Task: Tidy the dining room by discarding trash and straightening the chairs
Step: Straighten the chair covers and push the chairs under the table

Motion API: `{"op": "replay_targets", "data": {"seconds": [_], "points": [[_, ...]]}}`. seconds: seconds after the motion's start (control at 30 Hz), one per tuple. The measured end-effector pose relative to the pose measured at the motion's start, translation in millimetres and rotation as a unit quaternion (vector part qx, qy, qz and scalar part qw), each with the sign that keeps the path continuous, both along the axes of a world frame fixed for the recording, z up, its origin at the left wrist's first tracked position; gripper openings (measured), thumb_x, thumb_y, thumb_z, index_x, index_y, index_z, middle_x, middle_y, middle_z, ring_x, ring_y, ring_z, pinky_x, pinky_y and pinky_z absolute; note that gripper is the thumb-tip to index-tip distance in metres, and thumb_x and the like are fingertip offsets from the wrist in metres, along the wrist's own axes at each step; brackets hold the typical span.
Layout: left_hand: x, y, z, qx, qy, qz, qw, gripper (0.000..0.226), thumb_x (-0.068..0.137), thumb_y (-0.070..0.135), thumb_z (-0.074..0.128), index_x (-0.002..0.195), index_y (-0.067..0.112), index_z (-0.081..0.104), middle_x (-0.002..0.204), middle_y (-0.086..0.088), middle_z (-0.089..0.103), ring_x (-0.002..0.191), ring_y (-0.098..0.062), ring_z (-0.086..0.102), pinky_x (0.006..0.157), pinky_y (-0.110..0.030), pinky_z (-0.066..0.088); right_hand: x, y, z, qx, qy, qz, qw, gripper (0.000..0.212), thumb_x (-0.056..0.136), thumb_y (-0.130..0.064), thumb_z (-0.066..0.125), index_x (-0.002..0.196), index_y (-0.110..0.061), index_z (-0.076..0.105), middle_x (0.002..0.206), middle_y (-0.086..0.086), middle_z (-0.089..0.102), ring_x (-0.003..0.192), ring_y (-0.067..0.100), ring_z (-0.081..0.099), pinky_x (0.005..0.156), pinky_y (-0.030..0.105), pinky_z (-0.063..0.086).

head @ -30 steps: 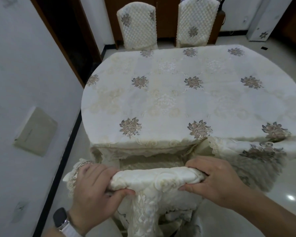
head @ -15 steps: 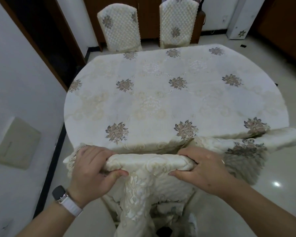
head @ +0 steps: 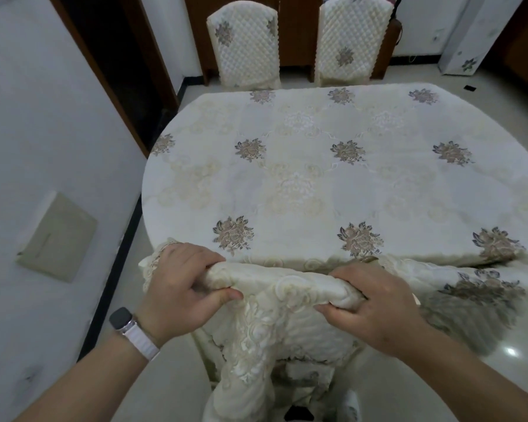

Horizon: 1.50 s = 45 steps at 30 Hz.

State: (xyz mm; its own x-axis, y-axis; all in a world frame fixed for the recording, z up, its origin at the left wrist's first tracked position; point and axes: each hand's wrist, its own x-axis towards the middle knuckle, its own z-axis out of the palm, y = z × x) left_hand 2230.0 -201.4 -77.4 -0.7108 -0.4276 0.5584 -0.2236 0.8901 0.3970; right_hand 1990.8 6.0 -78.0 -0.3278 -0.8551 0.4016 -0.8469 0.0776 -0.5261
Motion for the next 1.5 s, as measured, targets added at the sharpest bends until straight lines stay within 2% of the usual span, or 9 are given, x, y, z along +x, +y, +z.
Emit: {"op": "replay_targets", "data": {"seconds": [0.07,0.13,0.3,0.43,0.6,0.9,1.13,1.33,1.5], "points": [[2.0,1.7,0.1,0.003,0.007,0.009,1.0,0.053,0.072,0.059,0.076,0.088,0.009,0.068,0.081,0.005,0.062,0.076,-0.015,0.056,0.072,-0.043,0.044,-4.8,-4.9,-0.4,0.001,0.017,0.02,1.0,0.042,0.07,-0.06,0.069,0.09,-0.022,0.073,0.077,-0.011,0.065,0.071,0.005,0.057,0.062,0.019,0.046],[5.5,7.4,-1.5,0.006,0.008,0.027,1.0,0.055,0.072,0.061,0.075,0.086,0.008,0.07,0.079,0.004,0.062,0.074,-0.017,0.058,0.071,-0.045,0.044,-10.1,-11.1,1.3,-0.005,0.032,0.043,0.999,0.041,0.071,-0.058,0.069,0.09,-0.022,0.073,0.076,-0.011,0.064,0.07,0.009,0.059,0.059,0.025,0.046],[14.7,30.0,-3.3,0.026,0.01,0.071,0.997,0.053,0.076,0.059,0.075,0.087,0.007,0.072,0.081,0.002,0.066,0.075,-0.024,0.062,0.07,-0.049,0.045,-27.0,-28.3,2.3,0.007,0.053,0.087,0.995,0.038,0.068,-0.056,0.07,0.091,-0.025,0.073,0.075,-0.012,0.063,0.069,0.009,0.058,0.058,0.021,0.042],[9.3,42.8,-3.0,0.044,-0.002,0.089,0.995,0.046,0.08,0.055,0.072,0.087,0.009,0.071,0.081,0.005,0.065,0.075,-0.021,0.061,0.07,-0.047,0.045,-42.0,-32.9,1.0,0.014,0.05,0.103,0.993,0.036,0.068,-0.054,0.071,0.089,-0.024,0.072,0.076,-0.012,0.063,0.071,0.009,0.056,0.064,0.014,0.033],[7.8,46.6,-0.9,0.025,0.005,0.092,0.995,0.043,0.078,0.05,0.074,0.085,0.008,0.07,0.081,0.003,0.064,0.074,-0.021,0.059,0.069,-0.046,0.045,-44.2,-31.1,0.7,0.009,0.057,0.125,0.99,0.039,0.068,-0.056,0.069,0.089,-0.023,0.072,0.076,-0.011,0.062,0.069,0.011,0.057,0.058,0.023,0.041],[6.4,36.7,-6.4,-0.01,0.018,0.075,0.997,0.049,0.08,0.053,0.07,0.082,0.004,0.071,0.078,-0.001,0.064,0.069,-0.022,0.057,0.067,-0.041,0.044,-34.4,-20.1,-4.7,0.009,0.054,0.09,0.994,0.038,0.067,-0.057,0.069,0.091,-0.028,0.072,0.076,-0.011,0.061,0.073,0.012,0.058,0.057,0.024,0.045],[5.0,-4.7,-6.7,-0.01,0.008,0.003,1.0,0.058,0.083,0.06,0.062,0.081,0.003,0.068,0.077,-0.003,0.06,0.07,-0.024,0.056,0.067,-0.044,0.044,2.9,-10.3,-13.1,-0.025,0.084,0.024,0.996,0.035,0.069,-0.048,0.068,0.09,-0.021,0.072,0.079,-0.005,0.062,0.072,0.018,0.06,0.058,0.027,0.049],[12.9,-32.0,-8.7,-0.023,-0.003,-0.035,0.999,0.059,0.085,0.061,0.058,0.083,0.003,0.068,0.08,-0.005,0.06,0.073,-0.027,0.056,0.07,-0.046,0.044,26.7,-17.7,-12.5,-0.018,0.066,-0.006,0.998,0.037,0.066,-0.046,0.072,0.098,-0.028,0.066,0.078,-0.008,0.057,0.072,0.015,0.058,0.055,0.026,0.048],[24.2,-30.5,-15.1,-0.025,-0.001,-0.05,0.998,0.058,0.084,0.062,0.06,0.083,0.005,0.068,0.08,-0.003,0.062,0.072,-0.024,0.058,0.07,-0.041,0.044,40.0,-11.6,-11.7,-0.005,0.096,-0.017,0.995,0.033,0.068,-0.046,0.07,0.09,-0.022,0.07,0.078,-0.005,0.06,0.072,0.017,0.06,0.054,0.029,0.049]]}}
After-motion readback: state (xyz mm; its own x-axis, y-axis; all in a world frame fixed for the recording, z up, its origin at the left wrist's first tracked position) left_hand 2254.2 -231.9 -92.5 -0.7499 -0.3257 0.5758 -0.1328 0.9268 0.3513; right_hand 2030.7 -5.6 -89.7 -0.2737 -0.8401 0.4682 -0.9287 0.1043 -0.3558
